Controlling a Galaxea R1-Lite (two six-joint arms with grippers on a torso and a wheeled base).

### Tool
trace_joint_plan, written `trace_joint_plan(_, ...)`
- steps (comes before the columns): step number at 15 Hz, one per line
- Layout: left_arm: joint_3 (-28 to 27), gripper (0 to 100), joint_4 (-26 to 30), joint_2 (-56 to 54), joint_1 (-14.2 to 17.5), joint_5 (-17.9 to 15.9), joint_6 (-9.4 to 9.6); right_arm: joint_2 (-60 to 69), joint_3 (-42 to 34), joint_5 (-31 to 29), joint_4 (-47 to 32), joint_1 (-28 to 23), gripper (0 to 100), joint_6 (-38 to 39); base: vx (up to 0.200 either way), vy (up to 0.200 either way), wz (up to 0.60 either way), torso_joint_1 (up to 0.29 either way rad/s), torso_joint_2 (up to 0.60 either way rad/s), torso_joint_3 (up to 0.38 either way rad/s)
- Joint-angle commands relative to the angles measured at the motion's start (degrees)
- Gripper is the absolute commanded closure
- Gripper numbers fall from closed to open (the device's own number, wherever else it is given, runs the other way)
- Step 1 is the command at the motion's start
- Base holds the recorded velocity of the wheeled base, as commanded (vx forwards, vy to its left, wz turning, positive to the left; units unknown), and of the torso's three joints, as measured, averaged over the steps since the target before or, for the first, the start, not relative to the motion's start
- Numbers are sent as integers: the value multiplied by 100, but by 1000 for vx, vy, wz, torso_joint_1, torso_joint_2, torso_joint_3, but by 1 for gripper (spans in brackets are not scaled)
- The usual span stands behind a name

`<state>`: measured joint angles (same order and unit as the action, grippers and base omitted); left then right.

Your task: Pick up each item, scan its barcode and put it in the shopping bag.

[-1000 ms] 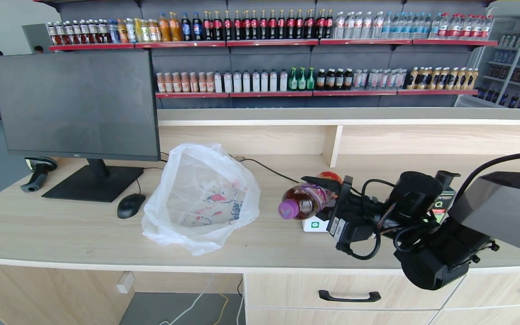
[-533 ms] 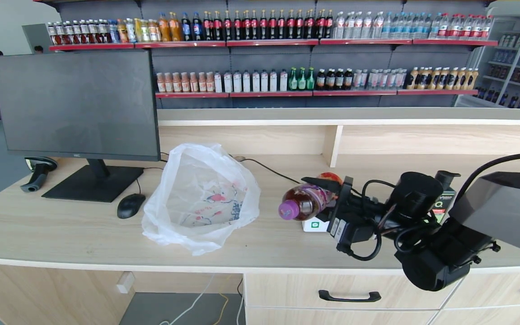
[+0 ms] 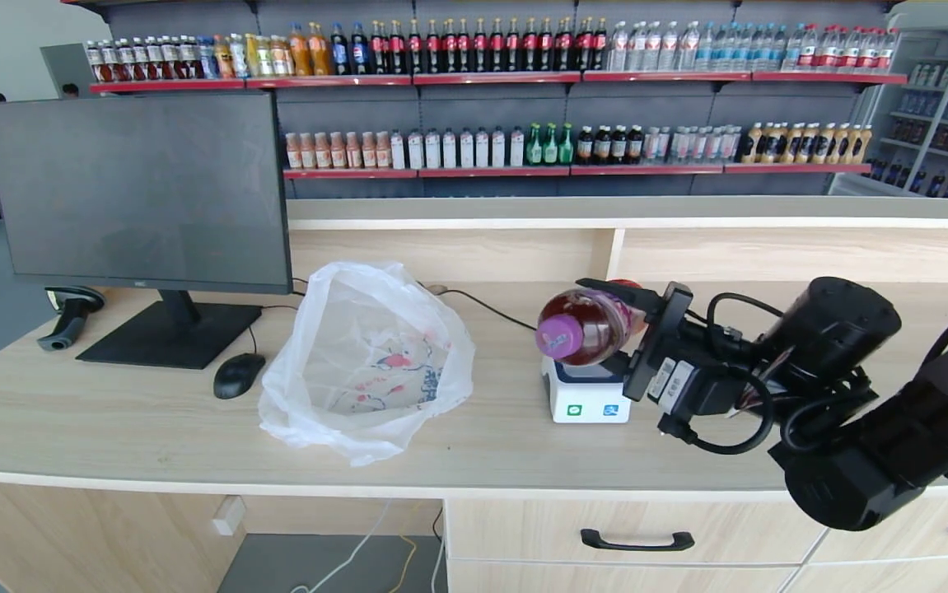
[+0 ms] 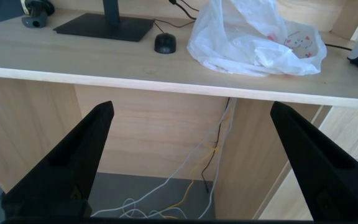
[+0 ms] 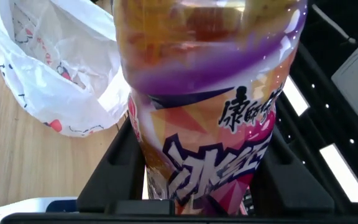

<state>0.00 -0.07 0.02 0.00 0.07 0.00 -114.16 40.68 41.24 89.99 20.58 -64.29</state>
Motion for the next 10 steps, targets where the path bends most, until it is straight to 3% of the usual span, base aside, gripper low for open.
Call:
trace_joint_plan(1, 0, 0, 7, -2, 0, 1, 0, 615, -157, -11, 1, -27, 100, 163, 0, 0, 0, 0, 0, 0)
trace_joint_plan(6, 0, 0, 7, -2, 0, 1, 9, 1661, -174, -565, 1, 34, 100, 1472, 0, 0, 0, 0, 0, 0)
trace_joint_plan(10, 0, 0, 7, -2, 0, 1, 9, 1766, -755, -688, 1, 131, 100, 2008, 0, 0, 0, 0, 0, 0)
